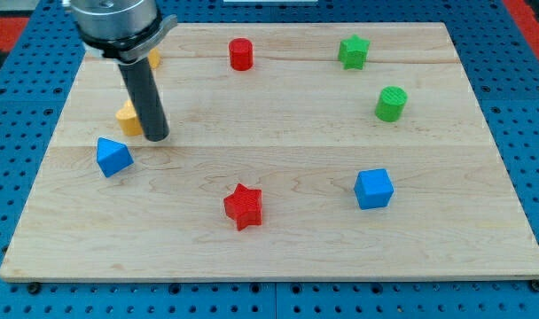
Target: Place the triangle to the bottom left
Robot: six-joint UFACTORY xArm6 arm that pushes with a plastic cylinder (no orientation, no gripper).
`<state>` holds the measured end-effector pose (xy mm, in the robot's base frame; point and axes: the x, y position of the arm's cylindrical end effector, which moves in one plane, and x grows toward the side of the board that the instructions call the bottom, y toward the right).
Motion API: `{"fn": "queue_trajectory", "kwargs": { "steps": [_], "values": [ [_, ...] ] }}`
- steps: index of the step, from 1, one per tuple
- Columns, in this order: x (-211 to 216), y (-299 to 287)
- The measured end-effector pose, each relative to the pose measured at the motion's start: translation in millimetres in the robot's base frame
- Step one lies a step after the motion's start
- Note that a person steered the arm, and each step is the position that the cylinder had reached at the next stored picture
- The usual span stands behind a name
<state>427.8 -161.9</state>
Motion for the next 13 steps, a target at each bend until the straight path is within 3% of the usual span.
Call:
{"fn": "queue_trajectory", "kwargs": {
  "steps": [2, 4, 6, 8, 12, 13],
  "values": [
    [-32, -19],
    [-1, -59],
    [72, -49],
    [52, -29],
    [66, 2],
    [51, 25]
  ]
}}
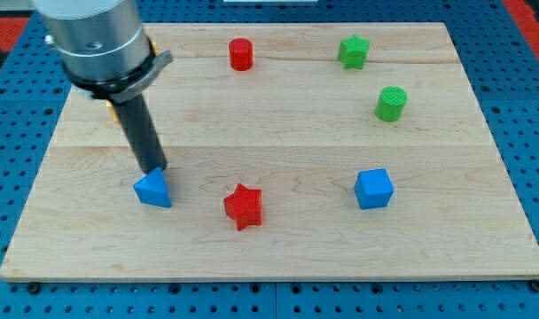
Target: Place the triangle to the bottom left
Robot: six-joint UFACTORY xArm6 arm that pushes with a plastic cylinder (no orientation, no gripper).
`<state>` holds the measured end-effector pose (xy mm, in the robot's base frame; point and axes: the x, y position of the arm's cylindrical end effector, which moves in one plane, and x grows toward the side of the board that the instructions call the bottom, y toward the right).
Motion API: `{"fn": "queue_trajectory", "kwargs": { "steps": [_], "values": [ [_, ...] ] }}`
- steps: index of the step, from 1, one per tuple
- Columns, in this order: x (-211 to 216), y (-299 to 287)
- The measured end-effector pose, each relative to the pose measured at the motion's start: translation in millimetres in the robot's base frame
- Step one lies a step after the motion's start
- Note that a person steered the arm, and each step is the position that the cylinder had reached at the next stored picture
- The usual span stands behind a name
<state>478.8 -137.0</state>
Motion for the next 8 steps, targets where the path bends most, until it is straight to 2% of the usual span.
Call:
{"fn": "queue_trajectory", "kwargs": {
  "steps": [2, 3, 5, 7, 8],
  "values": [
    [40, 48],
    [53, 41],
    [30, -8],
    [16, 1],
    [5, -20]
  ]
}}
